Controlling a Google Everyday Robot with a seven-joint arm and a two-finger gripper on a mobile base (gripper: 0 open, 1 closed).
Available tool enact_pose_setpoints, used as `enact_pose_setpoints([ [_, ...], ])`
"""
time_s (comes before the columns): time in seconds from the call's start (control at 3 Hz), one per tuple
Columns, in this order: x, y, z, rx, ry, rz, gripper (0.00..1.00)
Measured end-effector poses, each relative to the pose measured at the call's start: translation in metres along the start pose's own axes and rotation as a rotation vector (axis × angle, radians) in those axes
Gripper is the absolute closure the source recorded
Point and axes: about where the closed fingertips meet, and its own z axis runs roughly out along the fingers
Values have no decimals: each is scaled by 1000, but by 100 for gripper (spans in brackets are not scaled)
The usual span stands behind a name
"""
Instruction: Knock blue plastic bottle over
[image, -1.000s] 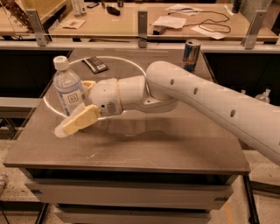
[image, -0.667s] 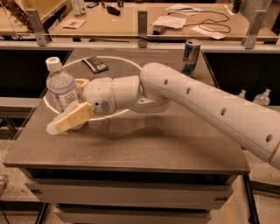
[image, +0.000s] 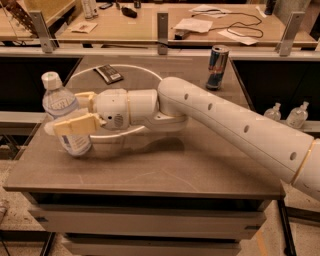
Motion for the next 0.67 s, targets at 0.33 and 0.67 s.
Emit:
enact_pose_setpoints([
  [0.33, -8, -2, 2, -13, -2, -32, 64],
  [0.67, -34, -10, -7, 30, 58, -143, 87],
])
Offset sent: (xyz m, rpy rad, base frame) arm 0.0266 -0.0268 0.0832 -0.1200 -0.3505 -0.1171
